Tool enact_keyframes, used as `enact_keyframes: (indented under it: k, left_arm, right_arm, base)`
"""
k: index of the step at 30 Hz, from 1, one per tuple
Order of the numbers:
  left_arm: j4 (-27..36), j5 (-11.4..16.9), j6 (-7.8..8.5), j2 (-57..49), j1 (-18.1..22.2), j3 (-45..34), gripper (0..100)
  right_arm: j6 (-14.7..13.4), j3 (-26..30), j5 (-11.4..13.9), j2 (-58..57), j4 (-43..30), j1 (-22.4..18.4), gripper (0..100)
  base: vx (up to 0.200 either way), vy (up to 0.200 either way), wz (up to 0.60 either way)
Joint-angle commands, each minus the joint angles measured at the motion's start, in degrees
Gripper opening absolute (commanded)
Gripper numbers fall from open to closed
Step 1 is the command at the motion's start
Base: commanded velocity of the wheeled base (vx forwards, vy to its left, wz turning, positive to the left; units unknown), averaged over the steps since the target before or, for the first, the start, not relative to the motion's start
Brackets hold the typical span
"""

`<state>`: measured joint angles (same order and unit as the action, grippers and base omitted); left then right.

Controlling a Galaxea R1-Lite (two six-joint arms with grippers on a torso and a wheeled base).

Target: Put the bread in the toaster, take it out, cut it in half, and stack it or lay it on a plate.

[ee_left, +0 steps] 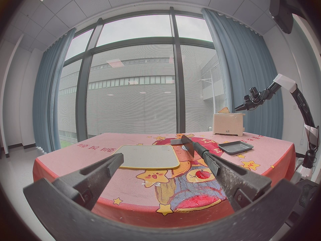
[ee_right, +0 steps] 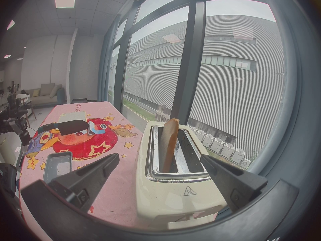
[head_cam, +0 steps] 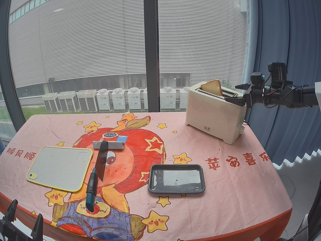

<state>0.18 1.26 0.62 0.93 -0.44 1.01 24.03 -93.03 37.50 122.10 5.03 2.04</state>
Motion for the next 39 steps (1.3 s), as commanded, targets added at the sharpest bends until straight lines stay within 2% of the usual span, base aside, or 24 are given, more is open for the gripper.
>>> enact_keyframes:
  k: [1, 4, 7, 8, 9, 11, 28, 30, 33, 39]
  left_arm:
    - [-0.01, -0.03, -0.01, -0.93, 0.00, -1.01, 100]
    - [-0.01, -0.03, -0.09, -0.93, 0.00, -1.01, 100]
    - [-0.01, -0.03, -0.09, -0.93, 0.00, -1.01, 100]
    - [-0.01, -0.03, -0.09, -0.93, 0.00, -1.01, 100]
    - [-0.01, 0.06, -0.01, -0.93, 0.00, -1.01, 100]
    - [-0.01, -0.03, -0.01, -0.93, 0.00, -1.01, 100]
    - [-0.01, 0.06, -0.09, -0.93, 0.00, -1.01, 100]
    - [-0.01, 0.06, -0.09, -0.93, 0.00, -1.01, 100]
    - [-0.01, 0.06, -0.09, -0.93, 0.00, -1.01, 100]
    - [-0.01, 0.06, -0.01, -0.93, 0.00, -1.01, 100]
  right_arm:
    - [-0.30, 0.21, -0.14, -1.95, -0.02, -0.45, 100]
    - [-1.26, 2.15, -0.32, -4.59, -0.11, -0.72, 100]
    - [-6.27, 6.89, -3.57, -9.43, -0.38, -0.45, 100]
    - [-6.27, 6.89, -3.57, -9.43, -0.38, -0.45, 100]
    - [-8.91, 8.48, -5.59, -11.53, 0.15, -0.45, 100]
    - [-10.67, 10.23, -5.77, -14.17, 0.24, -0.72, 100]
    - [-10.76, 22.63, -6.30, -25.07, 1.38, -1.95, 100]
    - [-10.76, 23.59, -6.30, -25.16, 3.23, -1.95, 100]
    - [-10.84, 27.81, -6.21, -25.33, 9.56, -1.95, 100]
    - [-10.84, 34.84, -6.21, -26.83, 16.94, -2.12, 100]
  base:
    - [0.000, 0.000, 0.00]
    - [0.000, 0.000, 0.00]
    - [0.000, 0.000, 0.00]
    - [0.000, 0.000, 0.00]
    - [0.000, 0.000, 0.00]
    - [0.000, 0.000, 0.00]
    - [0.000, 0.000, 0.00]
    - [0.000, 0.000, 0.00]
    - [0.000, 0.000, 0.00]
    - [0.000, 0.000, 0.00]
